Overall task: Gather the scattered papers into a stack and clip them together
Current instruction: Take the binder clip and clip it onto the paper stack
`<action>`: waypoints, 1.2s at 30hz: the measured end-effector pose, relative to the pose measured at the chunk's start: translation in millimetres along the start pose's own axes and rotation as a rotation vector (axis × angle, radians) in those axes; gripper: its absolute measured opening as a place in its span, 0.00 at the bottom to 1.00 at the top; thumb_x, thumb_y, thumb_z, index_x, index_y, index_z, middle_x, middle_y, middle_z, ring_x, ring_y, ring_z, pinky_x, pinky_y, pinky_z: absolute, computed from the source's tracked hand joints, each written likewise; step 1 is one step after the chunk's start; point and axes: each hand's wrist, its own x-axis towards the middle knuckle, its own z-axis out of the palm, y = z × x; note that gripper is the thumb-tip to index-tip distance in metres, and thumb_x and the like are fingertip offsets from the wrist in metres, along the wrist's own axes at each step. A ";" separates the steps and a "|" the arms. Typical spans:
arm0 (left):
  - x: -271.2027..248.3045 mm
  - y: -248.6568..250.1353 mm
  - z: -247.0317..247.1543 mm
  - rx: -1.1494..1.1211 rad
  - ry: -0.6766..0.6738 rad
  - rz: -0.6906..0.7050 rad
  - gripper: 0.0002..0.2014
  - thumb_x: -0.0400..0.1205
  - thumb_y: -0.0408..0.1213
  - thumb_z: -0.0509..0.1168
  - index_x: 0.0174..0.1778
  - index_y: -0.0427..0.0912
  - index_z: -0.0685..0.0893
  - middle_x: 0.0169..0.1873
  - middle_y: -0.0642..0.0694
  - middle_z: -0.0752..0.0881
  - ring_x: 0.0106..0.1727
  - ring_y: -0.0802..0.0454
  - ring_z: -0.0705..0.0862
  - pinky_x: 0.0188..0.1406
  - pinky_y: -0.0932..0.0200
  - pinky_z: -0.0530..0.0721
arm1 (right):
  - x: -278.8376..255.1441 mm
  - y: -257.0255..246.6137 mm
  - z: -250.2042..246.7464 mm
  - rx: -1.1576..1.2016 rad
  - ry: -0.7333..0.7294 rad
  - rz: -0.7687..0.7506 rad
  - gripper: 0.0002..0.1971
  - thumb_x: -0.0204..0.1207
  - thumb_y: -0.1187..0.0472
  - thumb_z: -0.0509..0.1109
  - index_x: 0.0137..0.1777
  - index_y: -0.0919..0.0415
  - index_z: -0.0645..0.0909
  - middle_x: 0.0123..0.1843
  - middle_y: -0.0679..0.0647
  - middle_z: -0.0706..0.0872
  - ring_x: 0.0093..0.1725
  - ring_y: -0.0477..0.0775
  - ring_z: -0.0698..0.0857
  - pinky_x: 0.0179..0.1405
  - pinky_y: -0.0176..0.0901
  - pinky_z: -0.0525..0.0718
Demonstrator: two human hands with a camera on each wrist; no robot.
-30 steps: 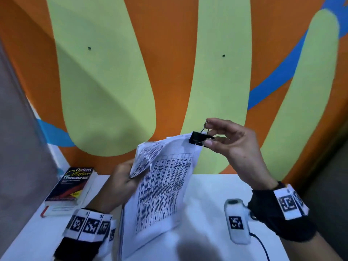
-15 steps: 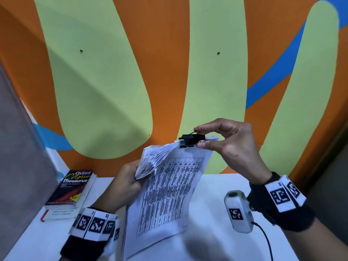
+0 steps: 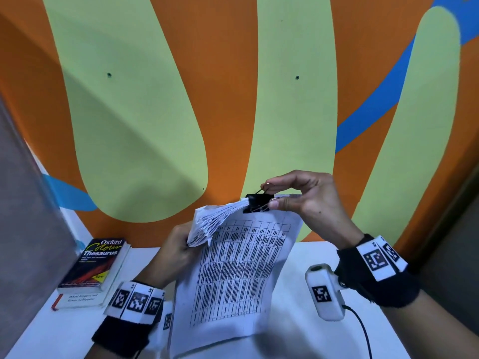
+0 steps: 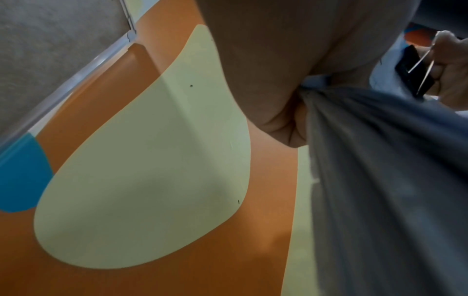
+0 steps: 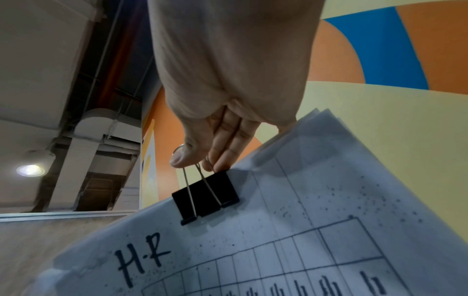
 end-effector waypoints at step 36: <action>17.0 -8.0 13.6 -0.327 0.115 -0.180 0.21 0.68 0.65 0.69 0.41 0.50 0.85 0.37 0.52 0.91 0.37 0.56 0.86 0.33 0.67 0.85 | -5.4 21.0 -31.3 -0.462 0.119 0.349 0.15 0.59 0.67 0.85 0.35 0.62 0.79 0.26 0.50 0.81 0.25 0.45 0.77 0.26 0.37 0.73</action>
